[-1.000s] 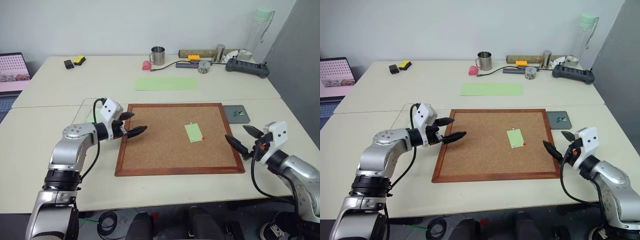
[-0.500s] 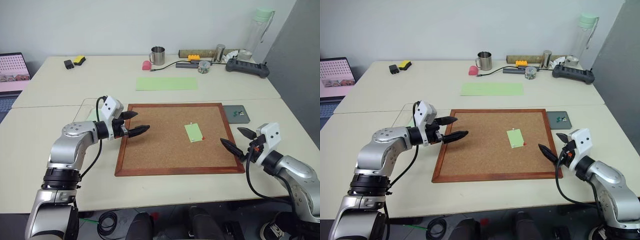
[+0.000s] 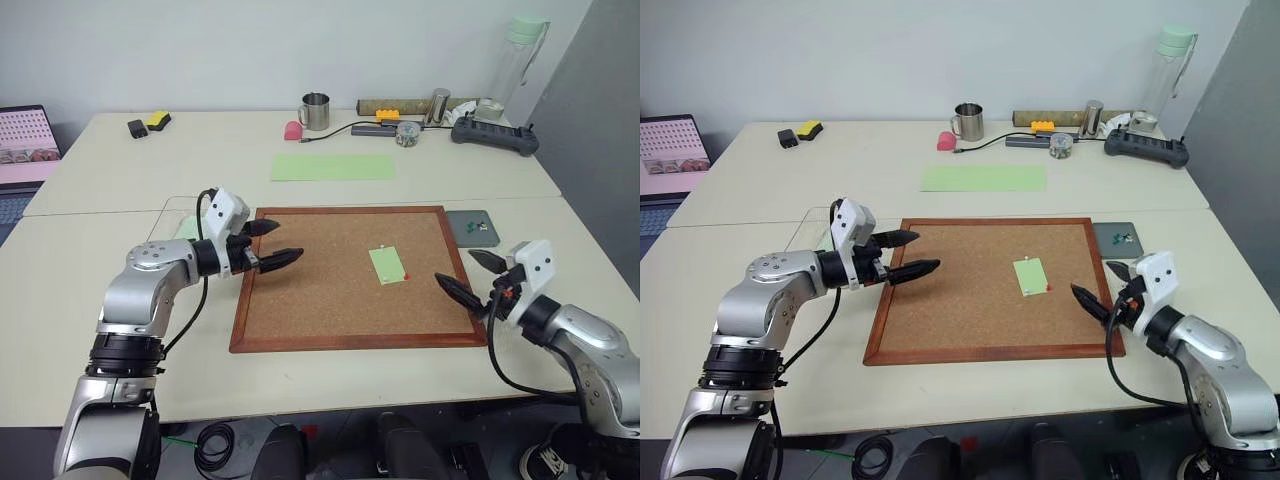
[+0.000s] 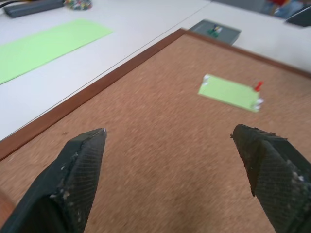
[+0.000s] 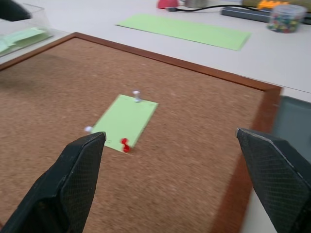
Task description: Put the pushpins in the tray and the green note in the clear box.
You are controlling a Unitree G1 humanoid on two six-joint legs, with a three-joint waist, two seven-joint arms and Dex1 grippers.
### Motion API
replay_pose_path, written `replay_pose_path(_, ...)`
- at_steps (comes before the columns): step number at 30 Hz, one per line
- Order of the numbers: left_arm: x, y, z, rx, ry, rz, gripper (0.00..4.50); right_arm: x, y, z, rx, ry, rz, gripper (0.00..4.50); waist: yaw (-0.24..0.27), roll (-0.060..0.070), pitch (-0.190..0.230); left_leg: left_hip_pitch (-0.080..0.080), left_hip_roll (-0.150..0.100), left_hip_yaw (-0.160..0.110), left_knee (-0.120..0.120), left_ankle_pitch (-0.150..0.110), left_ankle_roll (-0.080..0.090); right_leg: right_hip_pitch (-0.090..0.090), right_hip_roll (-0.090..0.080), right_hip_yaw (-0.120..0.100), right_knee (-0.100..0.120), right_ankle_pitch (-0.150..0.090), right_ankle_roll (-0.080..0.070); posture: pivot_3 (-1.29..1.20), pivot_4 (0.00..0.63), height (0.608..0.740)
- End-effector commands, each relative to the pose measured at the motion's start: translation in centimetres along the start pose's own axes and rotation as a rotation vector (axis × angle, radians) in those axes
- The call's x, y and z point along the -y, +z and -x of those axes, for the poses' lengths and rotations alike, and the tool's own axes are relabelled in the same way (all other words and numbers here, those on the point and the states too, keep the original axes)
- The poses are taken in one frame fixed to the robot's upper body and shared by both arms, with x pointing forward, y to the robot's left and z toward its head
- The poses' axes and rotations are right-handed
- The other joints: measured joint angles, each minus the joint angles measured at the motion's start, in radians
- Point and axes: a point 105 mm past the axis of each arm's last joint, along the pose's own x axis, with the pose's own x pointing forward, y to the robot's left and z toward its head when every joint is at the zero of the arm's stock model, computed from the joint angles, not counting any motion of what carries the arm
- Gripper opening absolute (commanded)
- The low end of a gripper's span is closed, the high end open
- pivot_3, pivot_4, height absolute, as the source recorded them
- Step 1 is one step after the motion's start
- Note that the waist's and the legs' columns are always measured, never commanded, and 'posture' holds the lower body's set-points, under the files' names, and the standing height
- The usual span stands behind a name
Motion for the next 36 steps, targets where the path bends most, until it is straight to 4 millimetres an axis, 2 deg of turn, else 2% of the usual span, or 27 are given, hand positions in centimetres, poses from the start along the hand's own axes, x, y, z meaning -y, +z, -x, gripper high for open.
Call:
replay_pose_path(1, 1.6, 1.6, -0.8, 0.06, -0.089, -0.028, 3.46, -0.7, 1.3, -1.2, 0.034, 0.058, 0.06, 4.5, 0.0, 0.0, 0.0, 0.0, 0.0, 0.0, 0.0, 0.0, 0.0, 0.0, 0.0, 0.0, 0.0, 0.0, 0.0, 0.0, 0.15, 0.74)
replay_pose_path(7, 3.3, 0.3, -2.5, 0.039, -0.16, -0.032, 2.41, -1.8, 1.4, -2.7, 0.04, 0.135, 0.058, 4.5, 0.0, 0.0, 0.0, 0.0, 0.0, 0.0, 0.0, 0.0, 0.0, 0.0, 0.0, 0.0, 0.0, 0.0, 0.0, 0.0, 0.15, 0.74)
replay_pose_path(19, 4.1, -2.4, -5.2, -0.027, -0.223, -0.031, 0.14, -1.2, 0.1, -4.4, 0.029, 0.11, 0.033, 4.5, 0.0, 0.0, 0.0, 0.0, 0.0, 0.0, 0.0, 0.0, 0.0, 0.0, 0.0, 0.0, 0.0, 0.0, 0.0, 0.0, 0.15, 0.74)
replay_pose_path(28, 4.8, -4.3, -6.5, -0.055, -0.241, -0.021, 0.07, -1.1, -0.6, -5.5, 0.033, 0.089, 0.024, 4.5, 0.0, 0.0, 0.0, 0.0, 0.0, 0.0, 0.0, 0.0, 0.0, 0.0, 0.0, 0.0, 0.0, 0.0, 0.0, 0.0, 0.15, 0.74)
replay_pose_path(33, 4.5, -7.4, -7.1, -0.152, -0.2, 0.024, 0.07, -1.3, 0.8, -7.8, 0.065, 0.116, 0.06, 4.5, -0.003, 0.0, 0.0, 0.001, 0.0, 0.0, 0.0, 0.0, 0.0, 0.0, 0.001, 0.0, 0.0, 0.0, 0.0, 0.0, 0.15, 0.74)
replay_pose_path(36, 4.6, -8.6, -7.5, -0.19, -0.183, 0.04, 0.07, -0.6, 1.2, -9.5, 0.051, 0.081, 0.057, 4.5, -0.001, 0.001, -0.001, 0.001, 0.0, 0.0, 0.0, 0.0, 0.0, 0.0, 0.001, 0.0, 0.001, 0.001, -0.002, 0.0, 0.15, 0.74)
